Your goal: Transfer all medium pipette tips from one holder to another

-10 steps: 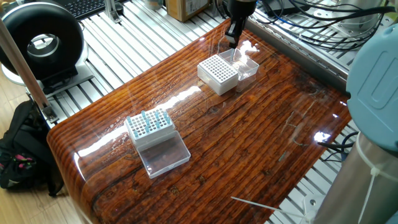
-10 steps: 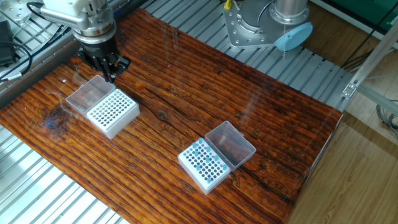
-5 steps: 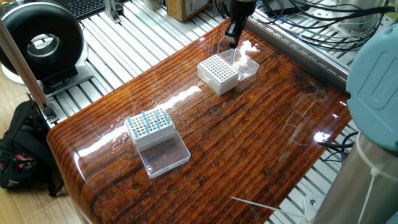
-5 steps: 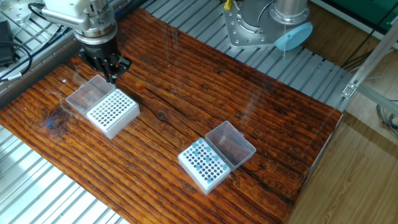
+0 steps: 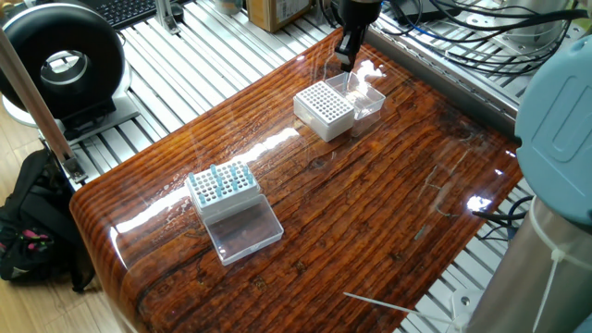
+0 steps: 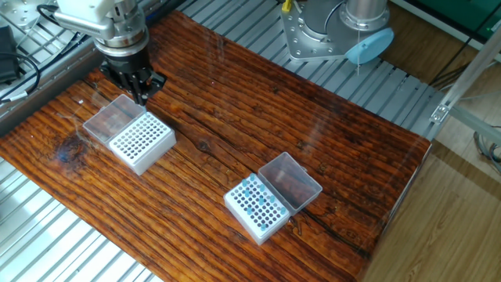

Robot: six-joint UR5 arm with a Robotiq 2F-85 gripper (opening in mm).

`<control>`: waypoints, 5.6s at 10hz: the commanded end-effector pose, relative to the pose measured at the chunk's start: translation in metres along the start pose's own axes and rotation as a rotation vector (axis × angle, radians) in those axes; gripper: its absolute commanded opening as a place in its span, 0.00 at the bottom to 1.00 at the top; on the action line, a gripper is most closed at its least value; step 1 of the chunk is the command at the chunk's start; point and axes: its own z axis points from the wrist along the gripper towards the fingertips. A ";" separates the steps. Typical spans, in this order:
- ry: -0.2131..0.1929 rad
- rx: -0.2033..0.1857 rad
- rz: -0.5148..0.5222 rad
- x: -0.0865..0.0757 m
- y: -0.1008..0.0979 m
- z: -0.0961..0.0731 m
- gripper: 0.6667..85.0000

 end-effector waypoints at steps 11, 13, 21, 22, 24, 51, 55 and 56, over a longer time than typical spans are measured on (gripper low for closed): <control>0.004 -0.022 -0.011 0.004 0.004 0.002 0.10; 0.006 -0.024 -0.018 0.004 0.005 0.002 0.13; 0.006 -0.036 -0.031 0.004 0.008 0.002 0.23; 0.003 -0.033 -0.034 0.003 0.007 0.002 0.23; 0.002 -0.034 -0.037 0.002 0.007 0.001 0.25; 0.032 -0.019 -0.064 -0.067 0.154 -0.003 0.17; 0.021 -0.061 0.006 -0.095 0.208 -0.003 0.18; 0.019 -0.068 0.036 -0.104 0.228 -0.003 0.18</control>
